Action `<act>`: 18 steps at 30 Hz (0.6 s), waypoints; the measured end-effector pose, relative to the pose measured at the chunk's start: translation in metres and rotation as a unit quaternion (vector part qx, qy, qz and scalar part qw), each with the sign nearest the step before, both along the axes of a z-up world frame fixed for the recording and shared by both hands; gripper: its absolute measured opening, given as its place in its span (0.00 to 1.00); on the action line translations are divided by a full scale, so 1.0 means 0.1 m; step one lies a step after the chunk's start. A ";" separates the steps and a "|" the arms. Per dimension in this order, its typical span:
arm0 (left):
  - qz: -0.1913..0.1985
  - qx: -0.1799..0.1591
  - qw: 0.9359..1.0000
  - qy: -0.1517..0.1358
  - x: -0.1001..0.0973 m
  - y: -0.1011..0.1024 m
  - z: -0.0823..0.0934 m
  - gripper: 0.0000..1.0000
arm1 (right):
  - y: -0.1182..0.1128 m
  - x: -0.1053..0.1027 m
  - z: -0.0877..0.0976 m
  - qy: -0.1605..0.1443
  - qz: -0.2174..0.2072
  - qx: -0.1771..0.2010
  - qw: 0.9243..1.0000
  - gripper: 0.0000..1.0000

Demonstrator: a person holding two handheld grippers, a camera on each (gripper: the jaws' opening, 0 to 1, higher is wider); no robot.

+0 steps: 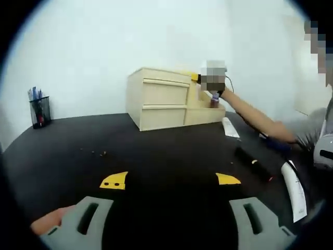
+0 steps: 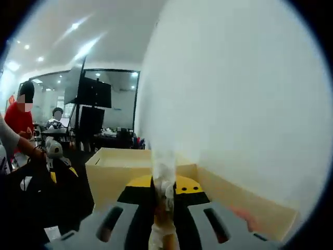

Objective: Open the drawer, pick up the cosmetic bottles from the table one by one, place them into the drawer, release the gripper, close the drawer, and move the gripper away

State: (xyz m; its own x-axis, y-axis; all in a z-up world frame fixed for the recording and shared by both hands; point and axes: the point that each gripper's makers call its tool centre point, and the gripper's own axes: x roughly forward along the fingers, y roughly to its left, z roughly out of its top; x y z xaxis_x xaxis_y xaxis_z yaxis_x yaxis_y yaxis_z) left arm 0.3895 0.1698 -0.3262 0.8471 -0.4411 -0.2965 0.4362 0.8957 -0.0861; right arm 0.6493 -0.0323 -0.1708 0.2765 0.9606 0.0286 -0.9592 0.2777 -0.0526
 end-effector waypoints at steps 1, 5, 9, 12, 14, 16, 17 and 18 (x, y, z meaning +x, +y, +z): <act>0.000 -0.001 1.000 0.000 0.00 0.00 0.00 0.58 | 0.00 -0.01 -0.03 0.001 0.000 -0.002 1.000 0.10; 0.000 0.000 1.000 -0.001 -0.01 0.00 0.00 0.58 | -0.01 0.01 -0.10 0.005 -0.004 -0.011 1.000 0.12; -0.001 0.000 1.000 -0.001 -0.01 0.00 0.00 0.58 | -0.10 0.07 0.02 0.002 -0.037 0.000 0.999 0.14; -0.001 0.002 1.000 -0.002 -0.01 0.00 0.00 0.58 | -0.19 0.16 0.07 -0.002 -0.071 -0.017 0.997 0.15; -0.001 0.002 1.000 -0.002 -0.01 0.00 0.00 0.57 | -0.25 0.26 0.10 -0.006 -0.091 -0.040 0.995 0.15; -0.001 0.003 1.000 -0.002 -0.01 0.00 0.00 0.57 | -0.28 0.26 0.21 -0.011 -0.117 -0.044 0.992 0.15; -0.001 0.003 1.000 -0.002 -0.01 0.01 0.00 0.57 | -0.32 0.29 0.24 -0.016 -0.135 -0.053 0.989 0.15; -0.001 0.004 1.000 -0.003 -0.01 0.01 0.00 0.57 | -0.35 0.30 0.32 -0.036 -0.151 -0.055 0.986 0.15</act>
State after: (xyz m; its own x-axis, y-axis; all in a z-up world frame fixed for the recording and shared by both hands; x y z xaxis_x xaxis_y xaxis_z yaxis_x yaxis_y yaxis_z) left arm 0.3889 0.1707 -0.3266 0.8482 -0.4397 -0.2954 0.4377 0.8959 -0.0767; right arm 0.6798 -0.0675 -0.1390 0.5512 0.8334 -0.0418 -0.8266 0.5385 -0.1633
